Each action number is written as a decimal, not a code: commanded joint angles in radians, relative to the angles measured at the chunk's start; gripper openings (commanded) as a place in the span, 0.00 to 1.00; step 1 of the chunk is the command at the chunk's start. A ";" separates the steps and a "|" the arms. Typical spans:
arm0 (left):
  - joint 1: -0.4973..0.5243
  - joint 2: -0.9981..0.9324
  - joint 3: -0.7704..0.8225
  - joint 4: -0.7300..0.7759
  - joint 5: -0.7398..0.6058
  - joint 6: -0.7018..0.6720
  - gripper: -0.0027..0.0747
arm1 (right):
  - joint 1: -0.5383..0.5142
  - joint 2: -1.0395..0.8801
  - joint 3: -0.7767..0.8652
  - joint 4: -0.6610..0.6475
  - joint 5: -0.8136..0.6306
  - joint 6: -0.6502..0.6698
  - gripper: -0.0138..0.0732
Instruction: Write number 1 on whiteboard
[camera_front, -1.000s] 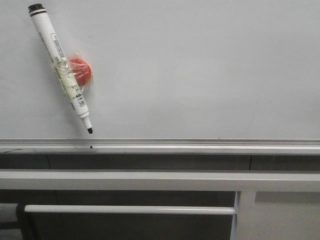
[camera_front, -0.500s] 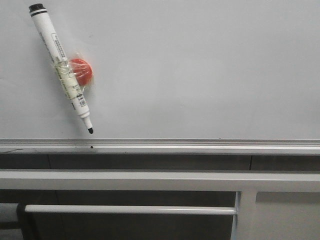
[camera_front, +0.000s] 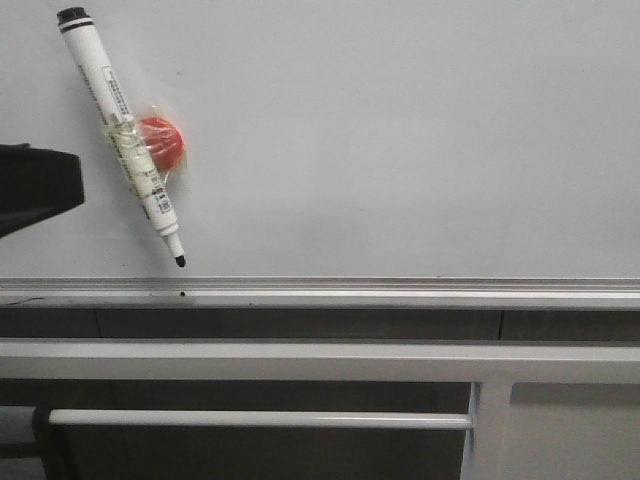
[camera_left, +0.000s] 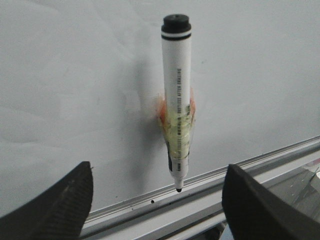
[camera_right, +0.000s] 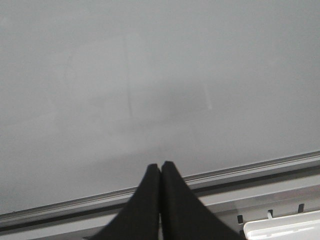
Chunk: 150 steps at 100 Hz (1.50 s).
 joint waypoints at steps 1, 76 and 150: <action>-0.046 0.071 -0.027 -0.031 -0.203 -0.021 0.67 | 0.002 0.023 -0.036 -0.001 -0.081 -0.010 0.09; -0.148 0.460 -0.023 -0.099 -0.626 -0.384 0.61 | 0.002 0.023 -0.036 -0.001 -0.083 -0.016 0.09; -0.148 0.460 -0.106 -0.127 -0.626 -0.431 0.61 | 0.002 0.023 -0.036 -0.005 -0.083 -0.016 0.09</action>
